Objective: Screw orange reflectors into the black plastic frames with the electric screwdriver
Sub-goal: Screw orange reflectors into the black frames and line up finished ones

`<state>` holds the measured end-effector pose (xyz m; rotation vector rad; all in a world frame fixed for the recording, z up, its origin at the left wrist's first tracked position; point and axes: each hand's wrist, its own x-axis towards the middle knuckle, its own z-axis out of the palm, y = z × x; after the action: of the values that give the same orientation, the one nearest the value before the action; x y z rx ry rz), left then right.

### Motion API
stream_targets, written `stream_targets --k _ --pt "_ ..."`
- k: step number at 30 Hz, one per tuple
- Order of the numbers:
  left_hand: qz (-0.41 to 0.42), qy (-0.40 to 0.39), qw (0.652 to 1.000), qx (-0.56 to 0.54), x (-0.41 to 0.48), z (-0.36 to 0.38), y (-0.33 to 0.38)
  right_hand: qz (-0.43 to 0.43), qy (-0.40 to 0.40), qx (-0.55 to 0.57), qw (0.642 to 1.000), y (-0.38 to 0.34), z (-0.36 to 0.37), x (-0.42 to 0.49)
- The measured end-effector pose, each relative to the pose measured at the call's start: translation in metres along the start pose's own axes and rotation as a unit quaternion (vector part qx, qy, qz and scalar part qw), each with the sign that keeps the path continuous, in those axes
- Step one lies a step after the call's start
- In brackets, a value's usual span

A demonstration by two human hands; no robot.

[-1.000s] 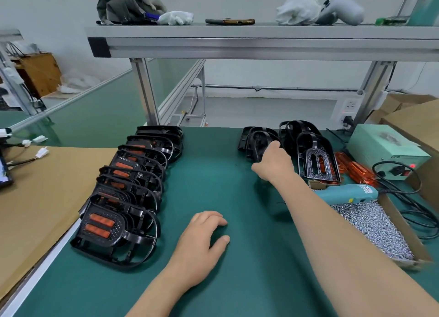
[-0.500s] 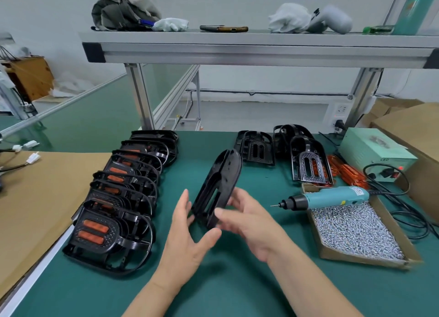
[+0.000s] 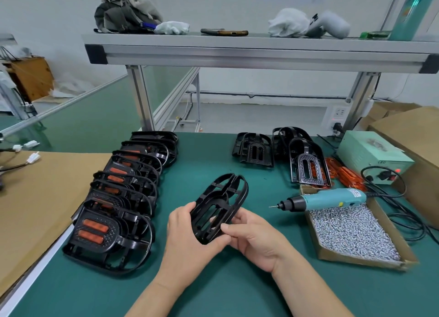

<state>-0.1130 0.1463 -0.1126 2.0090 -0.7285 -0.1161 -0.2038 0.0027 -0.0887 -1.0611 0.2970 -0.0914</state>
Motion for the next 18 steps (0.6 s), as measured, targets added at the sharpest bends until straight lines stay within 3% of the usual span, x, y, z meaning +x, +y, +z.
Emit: stream_targets --k 2,4,9,13,18 --pt "0.004 0.004 1.0 0.021 0.0 0.002 -0.001 0.019 0.018 -0.034 0.999 0.0 -0.001 0.0" --pt "0.002 0.006 0.999 0.037 0.001 0.004 0.0 0.047 0.056 -0.148 0.986 -0.003 0.0 -0.003" --pt "-0.002 -0.022 0.995 0.094 0.0 0.006 -0.001 0.071 0.102 -0.454 0.882 -0.018 -0.003 -0.012" --pt "0.0 -0.065 0.99 0.128 0.001 0.007 -0.002 -0.001 0.126 -0.462 0.878 -0.041 -0.006 -0.018" --pt "0.027 -0.141 0.982 0.12 0.002 0.003 -0.006 -0.125 0.209 -0.366 0.898 -0.081 -0.03 -0.016"
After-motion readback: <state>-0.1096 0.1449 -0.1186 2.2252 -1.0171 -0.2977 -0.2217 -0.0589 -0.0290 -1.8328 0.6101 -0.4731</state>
